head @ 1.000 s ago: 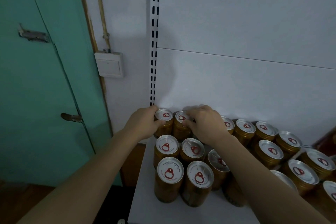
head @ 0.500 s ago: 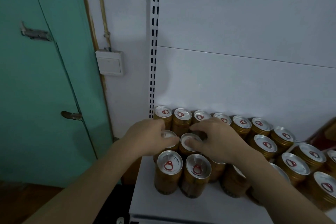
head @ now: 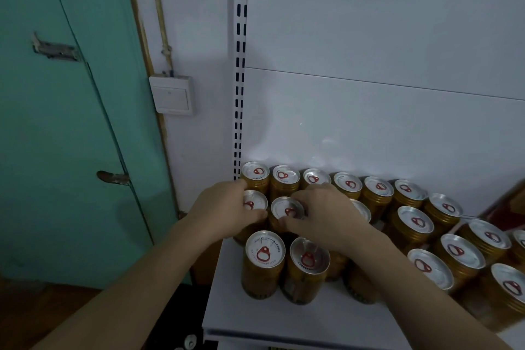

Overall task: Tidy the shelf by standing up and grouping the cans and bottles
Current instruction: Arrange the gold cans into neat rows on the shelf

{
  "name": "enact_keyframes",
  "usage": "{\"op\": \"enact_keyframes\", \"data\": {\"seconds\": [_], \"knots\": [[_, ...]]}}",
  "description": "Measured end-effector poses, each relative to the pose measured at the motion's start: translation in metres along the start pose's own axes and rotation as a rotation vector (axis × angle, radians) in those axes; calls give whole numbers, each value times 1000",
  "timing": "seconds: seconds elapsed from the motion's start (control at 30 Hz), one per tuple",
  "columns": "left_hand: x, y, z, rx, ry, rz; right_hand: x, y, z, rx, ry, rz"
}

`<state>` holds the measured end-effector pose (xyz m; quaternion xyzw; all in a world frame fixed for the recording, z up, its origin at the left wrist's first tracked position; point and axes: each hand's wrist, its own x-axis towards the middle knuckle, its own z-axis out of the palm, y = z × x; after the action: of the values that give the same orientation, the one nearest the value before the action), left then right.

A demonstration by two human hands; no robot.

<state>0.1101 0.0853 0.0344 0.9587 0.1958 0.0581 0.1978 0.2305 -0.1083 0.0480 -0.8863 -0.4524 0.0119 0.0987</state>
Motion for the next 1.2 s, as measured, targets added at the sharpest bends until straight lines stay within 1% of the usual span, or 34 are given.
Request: {"op": "enact_keyframes", "data": {"seconds": [0.07, 0.17, 0.3, 0.53, 0.63, 0.7, 0.73, 0.8, 0.87, 0.93, 0.97, 1.1, 1.2], "knots": [[4, -1, 0, -58, 45, -39, 3, 0, 5, 36, 24, 34], [10, -3, 4, -77, 77, -51, 9, 1, 10, 59, 70, 69], [13, -6, 8, -72, 65, -37, 15, 5, 17, 64, 112, 79], [12, -4, 6, -62, 37, -24, 13, 5, 16, 60, 115, 90], [10, -4, 2, -74, 15, -20, 8, 3, 12, 43, 120, 62], [-3, 0, -4, -32, 87, -15, -6, 4, 7, 55, 155, 5], [-13, 4, -8, -24, 146, -3, -17, 3, 3, 85, 179, -19], [-38, 14, -14, -99, 217, 59, -44, 1, -2, 154, 243, -67], [-62, 19, -10, -171, 161, 149, -68, 1, 1, 187, 259, -129], [-76, 18, 0, -155, 73, 221, -85, 2, 9, 180, 241, -182], [-79, 16, 5, -137, 58, 247, -91, 3, 12, 165, 235, -198], [-86, 7, 17, -154, 44, 285, -106, 6, 21, 104, 243, -212], [-87, 2, 22, -161, 81, 317, -106, 3, 29, 114, 267, -199]]}}
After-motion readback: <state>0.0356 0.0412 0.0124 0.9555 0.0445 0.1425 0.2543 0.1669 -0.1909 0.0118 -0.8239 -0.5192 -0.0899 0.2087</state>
